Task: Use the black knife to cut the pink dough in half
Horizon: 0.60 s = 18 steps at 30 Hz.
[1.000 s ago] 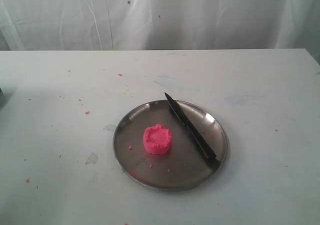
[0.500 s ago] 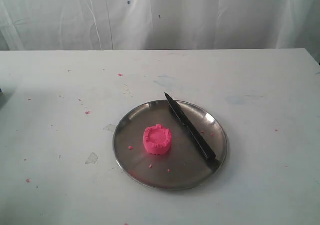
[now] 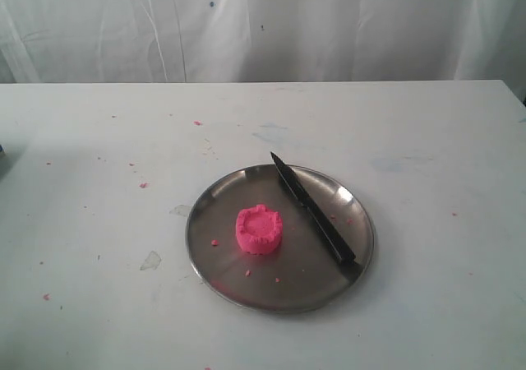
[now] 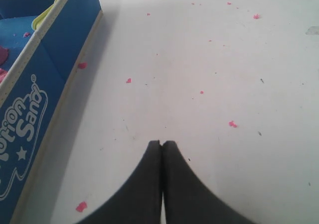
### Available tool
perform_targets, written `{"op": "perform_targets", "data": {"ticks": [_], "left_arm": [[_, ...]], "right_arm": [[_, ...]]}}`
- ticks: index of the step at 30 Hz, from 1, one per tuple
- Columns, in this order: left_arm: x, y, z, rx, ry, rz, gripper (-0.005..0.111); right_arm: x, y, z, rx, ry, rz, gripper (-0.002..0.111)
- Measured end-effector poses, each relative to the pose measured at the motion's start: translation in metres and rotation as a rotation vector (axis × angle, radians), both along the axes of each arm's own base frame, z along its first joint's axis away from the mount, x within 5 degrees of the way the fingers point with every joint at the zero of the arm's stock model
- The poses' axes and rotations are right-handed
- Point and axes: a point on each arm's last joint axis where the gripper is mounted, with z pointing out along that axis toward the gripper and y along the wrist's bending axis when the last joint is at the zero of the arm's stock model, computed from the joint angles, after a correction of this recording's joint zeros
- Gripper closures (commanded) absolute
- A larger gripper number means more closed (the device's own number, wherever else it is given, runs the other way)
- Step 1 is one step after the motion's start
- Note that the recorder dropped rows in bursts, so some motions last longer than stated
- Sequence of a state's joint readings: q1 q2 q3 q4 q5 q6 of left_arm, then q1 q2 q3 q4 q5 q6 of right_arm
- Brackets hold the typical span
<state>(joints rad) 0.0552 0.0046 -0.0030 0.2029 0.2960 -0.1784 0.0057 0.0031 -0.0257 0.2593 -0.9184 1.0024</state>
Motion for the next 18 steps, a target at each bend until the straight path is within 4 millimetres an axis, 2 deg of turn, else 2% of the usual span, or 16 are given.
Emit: {"op": "perform_targets", "data": {"ticks": [2,6,9,14,18], "left_arm": [[0.0,0.0,0.0,0.0,0.0,0.0,0.107],[0.0,0.0,0.0,0.0,0.0,0.0,0.107],[0.0,0.0,0.0,0.0,0.0,0.0,0.107],[0.0,0.0,0.0,0.0,0.0,0.0,0.107],[0.0,0.0,0.0,0.0,0.0,0.0,0.107]], "right_arm": [[0.001,0.009,0.008,-0.152,0.053,-0.047,0.108],[0.002,0.033,0.03,-0.657,0.172,-0.28,0.108],[0.007,0.039,0.03,-0.982,0.311,-0.493,0.108],[0.022,0.026,0.014,-1.208,0.593,-0.696,0.108],[0.032,0.024,0.01,-1.265,0.663,-0.704,0.108]]}}
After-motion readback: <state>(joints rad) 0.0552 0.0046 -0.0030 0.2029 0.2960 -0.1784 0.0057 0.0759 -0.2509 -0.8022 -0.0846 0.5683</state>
